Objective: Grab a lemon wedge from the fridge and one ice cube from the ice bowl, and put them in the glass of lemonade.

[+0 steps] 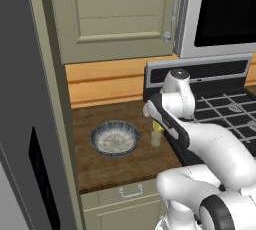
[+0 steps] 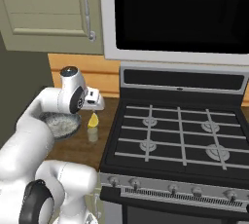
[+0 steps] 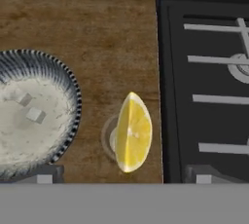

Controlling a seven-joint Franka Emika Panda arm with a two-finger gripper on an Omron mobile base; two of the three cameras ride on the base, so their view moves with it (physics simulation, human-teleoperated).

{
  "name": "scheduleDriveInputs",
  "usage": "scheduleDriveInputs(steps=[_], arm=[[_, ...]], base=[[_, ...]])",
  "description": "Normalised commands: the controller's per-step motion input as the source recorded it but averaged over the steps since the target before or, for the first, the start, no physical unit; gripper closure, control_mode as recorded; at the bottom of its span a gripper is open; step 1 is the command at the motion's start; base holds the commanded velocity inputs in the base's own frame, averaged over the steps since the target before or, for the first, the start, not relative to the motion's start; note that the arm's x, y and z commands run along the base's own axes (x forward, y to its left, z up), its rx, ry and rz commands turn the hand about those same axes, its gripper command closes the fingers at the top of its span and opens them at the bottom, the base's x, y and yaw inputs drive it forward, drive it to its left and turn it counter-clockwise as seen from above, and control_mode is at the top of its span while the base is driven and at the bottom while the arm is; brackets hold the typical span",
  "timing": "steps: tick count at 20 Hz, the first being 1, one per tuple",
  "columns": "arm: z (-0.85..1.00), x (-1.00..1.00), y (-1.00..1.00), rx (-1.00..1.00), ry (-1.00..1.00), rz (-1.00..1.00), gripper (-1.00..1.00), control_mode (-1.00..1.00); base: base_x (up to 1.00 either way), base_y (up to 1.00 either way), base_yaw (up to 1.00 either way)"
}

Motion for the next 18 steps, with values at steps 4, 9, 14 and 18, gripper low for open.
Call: scheduleDriveInputs(steps=[4, 9, 14, 18], arm=[[0.22, -0.20, 0.52, 0.00, -0.02, 0.09, -1.00, -1.00], [0.01, -0.05, 0.89, 0.00, -0.01, 0.06, -1.00, -1.00], [-0.11, 0.00, 0.75, 0.00, 0.01, 0.21, -1.00, -1.00], [-0.29, 0.00, 0.24, -0.01, 0.06, 0.28, -1.00, -1.00]], base=[[0.00, 0.00, 0.00], [0.00, 0.00, 0.00], [0.00, 0.00, 0.00], [0.00, 0.00, 0.00]])
